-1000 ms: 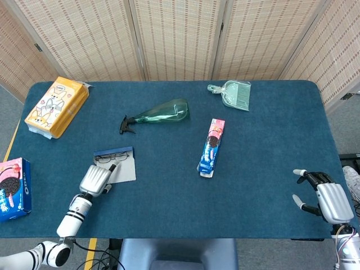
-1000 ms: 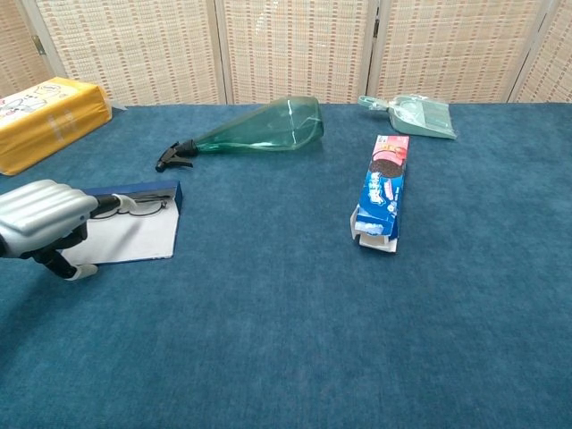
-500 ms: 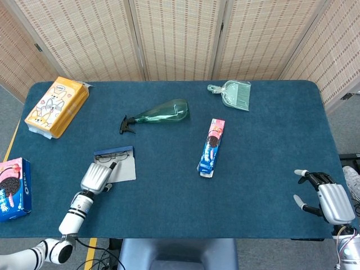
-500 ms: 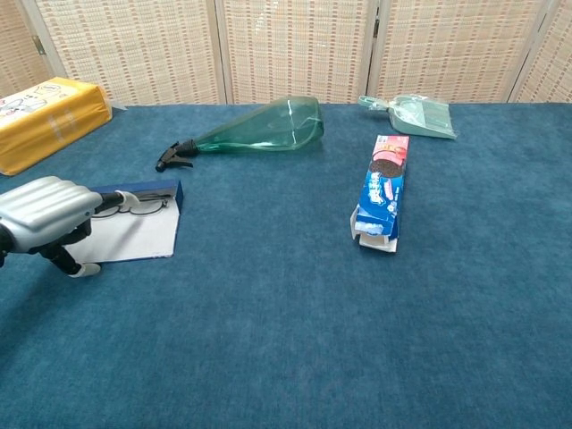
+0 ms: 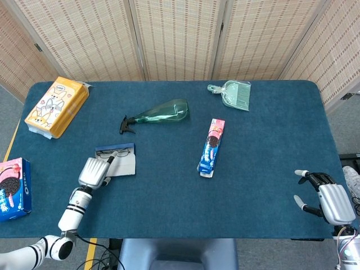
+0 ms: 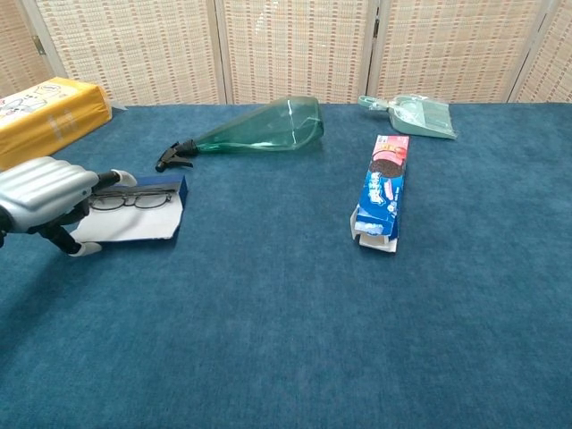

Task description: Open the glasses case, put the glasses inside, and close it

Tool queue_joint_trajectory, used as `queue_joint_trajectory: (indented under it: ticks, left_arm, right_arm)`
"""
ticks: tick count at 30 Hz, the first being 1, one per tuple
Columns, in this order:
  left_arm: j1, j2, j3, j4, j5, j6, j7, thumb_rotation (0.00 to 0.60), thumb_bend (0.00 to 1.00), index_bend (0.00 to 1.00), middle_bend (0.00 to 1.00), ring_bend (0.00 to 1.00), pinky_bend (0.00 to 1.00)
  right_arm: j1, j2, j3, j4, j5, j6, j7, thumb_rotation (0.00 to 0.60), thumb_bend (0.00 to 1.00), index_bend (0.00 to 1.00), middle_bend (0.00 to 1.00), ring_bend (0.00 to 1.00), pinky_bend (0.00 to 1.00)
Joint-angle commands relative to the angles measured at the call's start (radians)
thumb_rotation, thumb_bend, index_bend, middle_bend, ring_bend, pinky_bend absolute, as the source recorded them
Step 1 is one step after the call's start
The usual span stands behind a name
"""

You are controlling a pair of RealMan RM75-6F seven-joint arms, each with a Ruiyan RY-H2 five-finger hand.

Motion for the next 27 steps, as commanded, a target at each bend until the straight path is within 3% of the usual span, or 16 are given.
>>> queue_joint_trajectory:
  ticks: [1,6,16,21,27]
  left_arm:
    - [-0.004,0.002,-0.014,0.002,0.0,0.009,-0.018,0.6,0.28,0.16,0.98,0.97,1.0]
    - [-0.011,-0.009,-0.037,0.032,0.005,0.023,-0.066,0.6,0.28,0.22,0.98,0.97,1.0]
    - [-0.028,-0.079,-0.042,0.188,0.059,0.046,-0.206,0.6,0.28,0.48,1.0,0.98,1.0]
    - [-0.034,-0.105,-0.039,0.238,0.067,0.037,-0.233,0.6,0.28,0.55,1.0,0.98,1.0]
    - [-0.038,-0.117,-0.035,0.259,0.071,0.025,-0.241,0.6,0.36,0.59,1.0,0.98,1.0]
  right_arm:
    - [0.0,0.0,0.0,0.0,0.0,0.0,0.0,0.6,0.29,0.25,0.43,0.33,0.24]
    - [0.001,0.0,0.001,0.0,0.0,0.0,0.0,0.6,0.29,0.25,0.43,0.33,0.24]
    - [0.001,-0.003,0.004,0.006,0.001,0.002,0.004,0.6,0.29,0.25,0.44,0.33,0.24]
    - [0.001,-0.004,0.004,0.009,0.001,0.003,0.005,0.6,0.29,0.25,0.45,0.34,0.24]
    - [0.001,-0.004,0.005,0.01,0.001,0.002,0.006,0.6,0.29,0.25,0.45,0.34,0.24]
